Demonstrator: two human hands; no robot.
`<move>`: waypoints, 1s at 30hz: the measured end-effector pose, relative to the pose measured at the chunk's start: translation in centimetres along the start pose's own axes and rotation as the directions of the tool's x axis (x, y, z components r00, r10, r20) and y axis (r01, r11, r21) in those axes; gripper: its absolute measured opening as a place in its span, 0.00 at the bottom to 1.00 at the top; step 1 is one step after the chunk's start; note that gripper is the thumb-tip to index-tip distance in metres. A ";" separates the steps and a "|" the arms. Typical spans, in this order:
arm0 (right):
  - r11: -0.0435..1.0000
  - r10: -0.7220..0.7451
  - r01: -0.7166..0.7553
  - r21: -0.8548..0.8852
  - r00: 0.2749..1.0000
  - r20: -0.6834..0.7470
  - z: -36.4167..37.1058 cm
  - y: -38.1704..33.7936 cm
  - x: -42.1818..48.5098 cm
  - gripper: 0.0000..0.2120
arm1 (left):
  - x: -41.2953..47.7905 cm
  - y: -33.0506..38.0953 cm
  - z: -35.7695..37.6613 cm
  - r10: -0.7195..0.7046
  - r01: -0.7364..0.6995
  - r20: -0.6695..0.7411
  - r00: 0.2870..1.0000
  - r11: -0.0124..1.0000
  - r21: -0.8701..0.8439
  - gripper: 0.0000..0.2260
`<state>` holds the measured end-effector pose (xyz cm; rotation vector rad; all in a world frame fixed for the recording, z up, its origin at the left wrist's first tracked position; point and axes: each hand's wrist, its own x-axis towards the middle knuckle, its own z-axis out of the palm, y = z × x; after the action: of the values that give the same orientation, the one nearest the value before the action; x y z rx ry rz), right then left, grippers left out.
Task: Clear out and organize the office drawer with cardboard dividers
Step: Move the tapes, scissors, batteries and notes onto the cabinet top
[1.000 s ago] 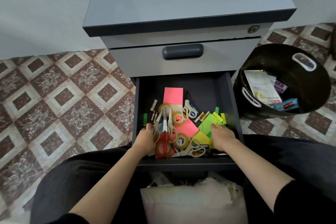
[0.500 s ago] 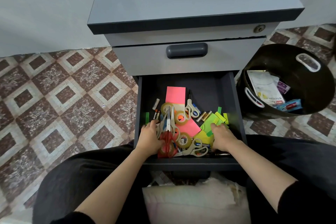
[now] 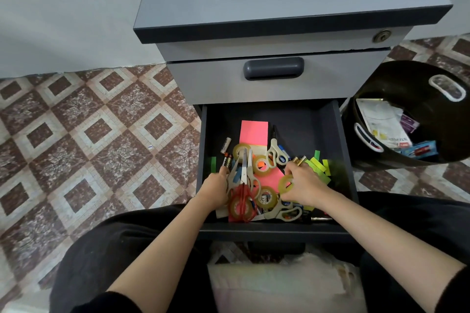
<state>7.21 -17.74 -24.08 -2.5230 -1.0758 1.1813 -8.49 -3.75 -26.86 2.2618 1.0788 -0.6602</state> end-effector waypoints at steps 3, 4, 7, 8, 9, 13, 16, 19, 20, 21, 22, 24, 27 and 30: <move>1.000 0.014 -0.014 0.021 1.000 -0.007 -0.4 0.2 -0.3 0.22 | 0.4 -0.3 0.3 0.040 -0.039 -0.025 0.999 0.999 0.004 0.23; 1.000 0.013 -0.013 0.024 1.000 -0.013 -0.6 0.3 -0.4 0.23 | 0.5 -0.4 0.4 0.053 -0.053 -0.028 0.998 0.999 0.002 0.22; 1.000 0.001 0.000 0.031 1.000 -0.018 -0.7 0.4 -0.6 0.24 | 0.7 -0.7 0.5 0.056 -0.057 -0.021 0.998 0.997 -0.050 0.21; 0.999 -0.013 0.014 0.032 1.000 -0.023 -0.7 0.4 -0.5 0.23 | 0.7 -0.7 0.4 0.049 -0.051 -0.021 0.999 0.995 -0.080 0.20; 0.999 -0.024 0.025 0.036 0.999 -0.023 -0.5 0.3 -0.5 0.23 | 0.7 -0.6 0.3 0.031 -0.033 -0.019 0.999 0.993 -0.116 0.19; 0.995 -0.074 0.075 0.058 0.997 -0.028 -0.2 -0.1 -0.4 0.25 | 0.9 -0.4 -0.1 -0.060 0.058 -0.024 0.998 0.997 -0.049 0.11; 0.994 -0.080 0.082 0.067 0.996 -0.033 -0.1 -0.1 -0.4 0.26 | 0.9 -0.3 -0.2 -0.003 0.002 0.023 1.000 0.998 0.056 0.10; 0.995 -0.079 0.080 0.060 0.997 -0.022 0.1 0.2 -0.4 0.25 | 0.6 -0.4 -0.2 0.059 -0.067 0.086 0.995 0.994 0.090 0.13; 0.995 -0.076 0.077 0.057 0.997 -0.022 0.1 0.3 -0.4 0.25 | 0.7 -0.5 -0.2 0.063 -0.073 0.107 0.992 0.994 0.086 0.13; 0.995 -0.075 0.076 0.058 0.997 -0.026 0.1 0.4 -0.3 0.25 | 0.7 -0.5 -0.1 0.067 -0.080 0.121 0.990 0.991 0.107 0.13; 0.995 -0.075 0.076 0.059 0.997 -0.033 0.0 0.5 -0.1 0.25 | 0.7 -0.6 0.1 0.074 -0.094 0.131 0.989 0.983 0.159 0.13; 0.995 -0.074 0.077 0.057 0.996 -0.053 -0.1 0.5 0.3 0.26 | 0.5 -0.5 0.7 0.096 -0.139 0.155 0.983 0.944 0.301 0.16; 0.995 -0.069 0.073 0.061 0.995 -0.073 -0.1 0.7 1.0 0.29 | 0.3 -0.5 1.8 0.121 -0.164 0.122 0.985 0.881 0.444 0.23; 0.995 -0.057 0.062 0.072 0.996 -0.073 0.2 1.0 1.3 0.31 | 0.2 -0.5 2.1 0.135 -0.155 0.075 0.988 0.851 0.502 0.24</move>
<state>8.17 -17.57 -25.42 -2.4397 -1.0621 1.0874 -9.22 -4.76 -28.63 2.7273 0.7618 -1.0131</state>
